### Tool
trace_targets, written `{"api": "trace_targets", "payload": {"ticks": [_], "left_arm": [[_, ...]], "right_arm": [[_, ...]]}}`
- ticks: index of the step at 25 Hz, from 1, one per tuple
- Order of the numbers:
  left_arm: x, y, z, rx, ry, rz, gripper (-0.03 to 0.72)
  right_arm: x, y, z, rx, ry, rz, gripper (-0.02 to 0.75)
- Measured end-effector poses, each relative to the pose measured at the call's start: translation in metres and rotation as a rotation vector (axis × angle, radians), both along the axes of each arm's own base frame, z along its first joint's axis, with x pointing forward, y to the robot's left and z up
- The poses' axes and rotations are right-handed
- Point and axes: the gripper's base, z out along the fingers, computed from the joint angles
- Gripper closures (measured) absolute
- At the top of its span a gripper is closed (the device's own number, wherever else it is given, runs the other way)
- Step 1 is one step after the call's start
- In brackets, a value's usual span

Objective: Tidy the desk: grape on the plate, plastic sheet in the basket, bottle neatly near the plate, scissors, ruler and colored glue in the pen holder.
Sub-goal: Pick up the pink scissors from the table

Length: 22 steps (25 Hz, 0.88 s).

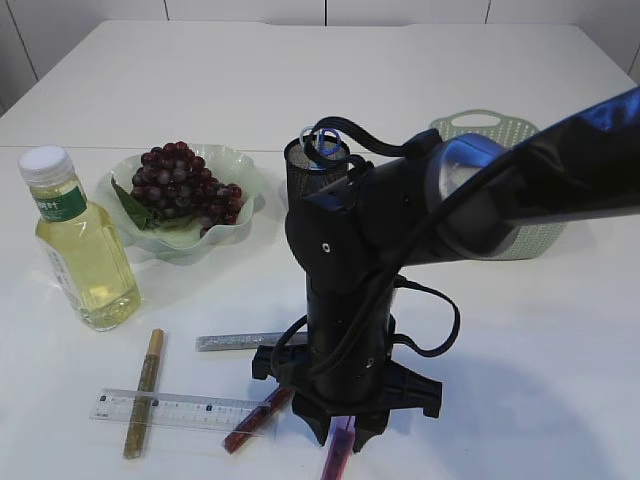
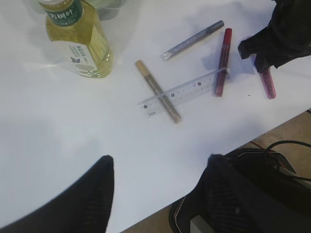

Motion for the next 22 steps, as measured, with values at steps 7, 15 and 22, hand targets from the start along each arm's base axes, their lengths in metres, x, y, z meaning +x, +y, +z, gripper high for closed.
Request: {"api": "trace_targets", "payload": {"ticks": [7, 15, 22], "left_arm": [[0.0, 0.0, 0.0, 0.0, 0.0, 0.0, 0.253], [0.0, 0.0, 0.0, 0.0, 0.0, 0.0, 0.253], [0.0, 0.0, 0.0, 0.0, 0.0, 0.0, 0.253]], "right_arm": [[0.0, 0.001, -0.007, -0.009, 0.019, -0.005, 0.459], [0.0, 0.001, -0.013, -0.019, 0.029, -0.006, 0.459], [0.0, 0.002, -0.013, -0.009, 0.025, -0.01, 0.459]]}}
